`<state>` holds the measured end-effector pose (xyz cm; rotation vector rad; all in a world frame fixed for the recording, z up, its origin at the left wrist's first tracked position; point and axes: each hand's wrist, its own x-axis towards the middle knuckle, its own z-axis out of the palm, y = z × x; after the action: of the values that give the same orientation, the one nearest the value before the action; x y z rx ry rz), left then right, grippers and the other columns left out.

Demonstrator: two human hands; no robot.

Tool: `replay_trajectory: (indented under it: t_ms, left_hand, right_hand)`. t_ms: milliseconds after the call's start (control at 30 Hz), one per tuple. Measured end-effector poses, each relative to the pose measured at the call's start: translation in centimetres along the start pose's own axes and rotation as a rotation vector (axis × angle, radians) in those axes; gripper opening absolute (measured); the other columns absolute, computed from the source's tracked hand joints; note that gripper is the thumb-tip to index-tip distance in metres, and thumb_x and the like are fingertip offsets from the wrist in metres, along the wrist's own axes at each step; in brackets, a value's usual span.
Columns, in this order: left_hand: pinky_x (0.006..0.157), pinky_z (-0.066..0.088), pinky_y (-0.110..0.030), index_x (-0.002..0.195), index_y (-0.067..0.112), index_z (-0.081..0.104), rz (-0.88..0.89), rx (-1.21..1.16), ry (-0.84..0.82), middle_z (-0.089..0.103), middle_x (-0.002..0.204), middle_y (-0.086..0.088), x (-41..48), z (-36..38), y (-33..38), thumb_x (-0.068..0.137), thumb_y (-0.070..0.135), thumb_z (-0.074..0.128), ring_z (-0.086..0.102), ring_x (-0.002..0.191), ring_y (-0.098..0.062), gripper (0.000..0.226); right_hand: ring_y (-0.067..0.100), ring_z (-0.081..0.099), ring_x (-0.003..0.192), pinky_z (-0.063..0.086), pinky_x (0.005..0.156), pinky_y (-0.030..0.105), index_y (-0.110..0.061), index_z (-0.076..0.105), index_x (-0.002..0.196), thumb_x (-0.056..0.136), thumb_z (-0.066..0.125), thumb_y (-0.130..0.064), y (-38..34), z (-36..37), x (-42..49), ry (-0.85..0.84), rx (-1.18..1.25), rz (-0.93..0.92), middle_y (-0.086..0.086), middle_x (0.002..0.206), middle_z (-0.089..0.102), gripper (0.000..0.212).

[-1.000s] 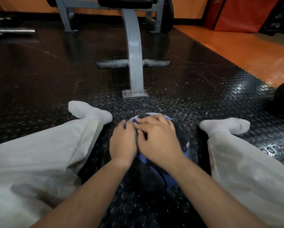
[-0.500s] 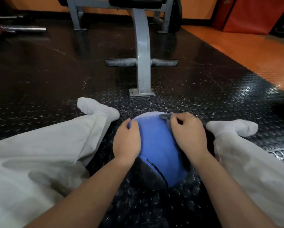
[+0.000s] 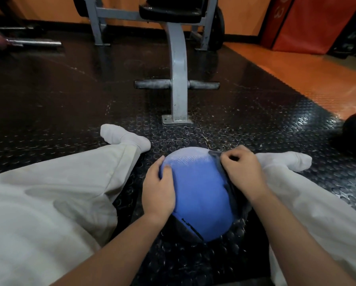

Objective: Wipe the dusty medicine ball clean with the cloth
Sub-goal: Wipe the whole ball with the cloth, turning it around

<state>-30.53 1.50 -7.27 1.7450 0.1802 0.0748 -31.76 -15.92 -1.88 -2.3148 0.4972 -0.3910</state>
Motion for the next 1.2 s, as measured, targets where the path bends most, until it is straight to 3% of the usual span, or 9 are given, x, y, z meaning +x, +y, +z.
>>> replay_trajectory:
  t_ms: [233, 300, 400, 500, 633, 800, 933, 1100, 1200]
  left_hand:
    - [0.112, 0.03, -0.032, 0.139, 0.023, 0.05, 0.033, 0.159, 0.013, 0.05, 0.143, 0.004, -0.7, 1.2, 1.6, 0.098, 0.033, 0.044, 0.043, 0.133, -0.014, 0.043]
    - [0.114, 0.028, -0.038, 0.14, 0.021, 0.05, 0.042, 0.229, 0.011, 0.049, 0.145, 0.001, -0.3, 1.5, 1.9, 0.098, 0.036, 0.044, 0.042, 0.135, -0.017, 0.045]
    - [0.117, 0.023, -0.043, 0.144, 0.02, 0.046, 0.03, 0.277, -0.014, 0.043, 0.15, 0.0, 0.5, 2.0, 2.3, 0.097, 0.042, 0.041, 0.035, 0.14, -0.018, 0.052]
    - [0.118, 0.024, -0.043, 0.145, 0.019, 0.044, 0.066, 0.334, -0.029, 0.043, 0.15, 0.0, 0.6, 2.2, 2.4, 0.096, 0.048, 0.041, 0.035, 0.14, -0.017, 0.057]
    - [0.116, 0.027, -0.041, 0.144, 0.014, 0.045, 0.119, 0.349, -0.028, 0.045, 0.149, -0.003, 0.1, 2.2, 1.8, 0.091, 0.054, 0.045, 0.038, 0.139, -0.019, 0.067]
    - [0.118, 0.024, -0.039, 0.148, 0.013, 0.038, 0.114, 0.266, -0.116, 0.04, 0.152, -0.004, -0.1, 0.6, 0.7, 0.097, 0.05, 0.038, 0.033, 0.142, -0.017, 0.064]
    - [0.121, 0.018, -0.039, 0.152, 0.015, 0.027, 0.108, 0.283, -0.337, 0.029, 0.158, -0.004, 0.9, -0.5, 1.0, 0.078, 0.079, 0.041, 0.025, 0.145, -0.018, 0.099]
    - [0.121, 0.007, -0.033, 0.154, 0.022, -0.016, -0.014, 0.423, -0.618, -0.009, 0.163, 0.008, 1.7, -0.4, 3.0, 0.066, 0.066, 0.074, -0.003, 0.15, -0.012, 0.133]
    - [0.123, 0.008, -0.037, 0.152, 0.023, -0.022, -0.081, 0.493, -0.689, -0.017, 0.162, 0.007, 2.5, 0.2, 4.2, 0.06, 0.066, 0.079, -0.007, 0.15, -0.014, 0.143]
  right_hand:
    - [0.016, 0.047, 0.072, 0.044, 0.064, 0.031, -0.027, 0.077, 0.079, 0.079, 0.048, -0.037, -2.5, 2.2, -2.8, -0.001, -0.234, -0.769, -0.009, 0.077, 0.056, 0.031]
    - [0.015, 0.044, 0.087, 0.04, 0.082, 0.03, -0.034, 0.077, 0.089, 0.079, 0.052, -0.037, -0.9, 1.4, -1.6, -0.025, -0.08, -0.677, -0.017, 0.084, 0.058, 0.027]
    - [0.015, 0.05, 0.104, 0.032, 0.095, 0.013, -0.041, 0.071, 0.084, 0.087, 0.061, -0.017, 2.8, -0.1, -0.1, 0.024, 0.28, -0.244, -0.023, 0.093, 0.061, 0.027]
    - [0.007, 0.061, 0.094, 0.043, 0.099, 0.029, -0.037, 0.074, 0.072, 0.088, 0.065, -0.012, 4.6, -0.4, 0.3, -0.039, 0.517, 0.056, -0.019, 0.086, 0.067, 0.03]
    - [0.01, 0.056, 0.105, 0.034, 0.106, 0.03, -0.042, 0.072, 0.083, 0.087, 0.062, -0.011, 1.7, 0.6, -0.3, 0.013, 0.325, -0.185, -0.025, 0.094, 0.064, 0.033]
    - [0.002, 0.039, 0.098, 0.02, 0.09, 0.021, -0.037, 0.073, 0.1, 0.078, 0.054, -0.031, -3.0, 2.3, -2.4, -0.147, -0.107, -0.629, -0.026, 0.097, 0.062, 0.03]
    - [0.007, 0.05, 0.106, 0.034, 0.097, 0.016, -0.039, 0.06, 0.098, 0.074, 0.064, -0.038, -0.4, 0.7, -0.4, -0.168, 0.126, -0.504, -0.019, 0.104, 0.06, 0.024]
    - [0.018, 0.041, 0.116, 0.023, 0.097, 0.021, -0.048, 0.06, 0.085, 0.084, 0.07, -0.029, 1.3, 0.0, 0.3, -0.05, 0.169, -0.216, -0.014, 0.103, 0.05, 0.022]
    - [0.012, 0.036, 0.106, 0.023, 0.095, 0.028, -0.045, 0.067, 0.087, 0.084, 0.068, -0.037, -0.3, 0.6, 0.0, -0.039, 0.004, -0.347, -0.021, 0.098, 0.051, 0.009]
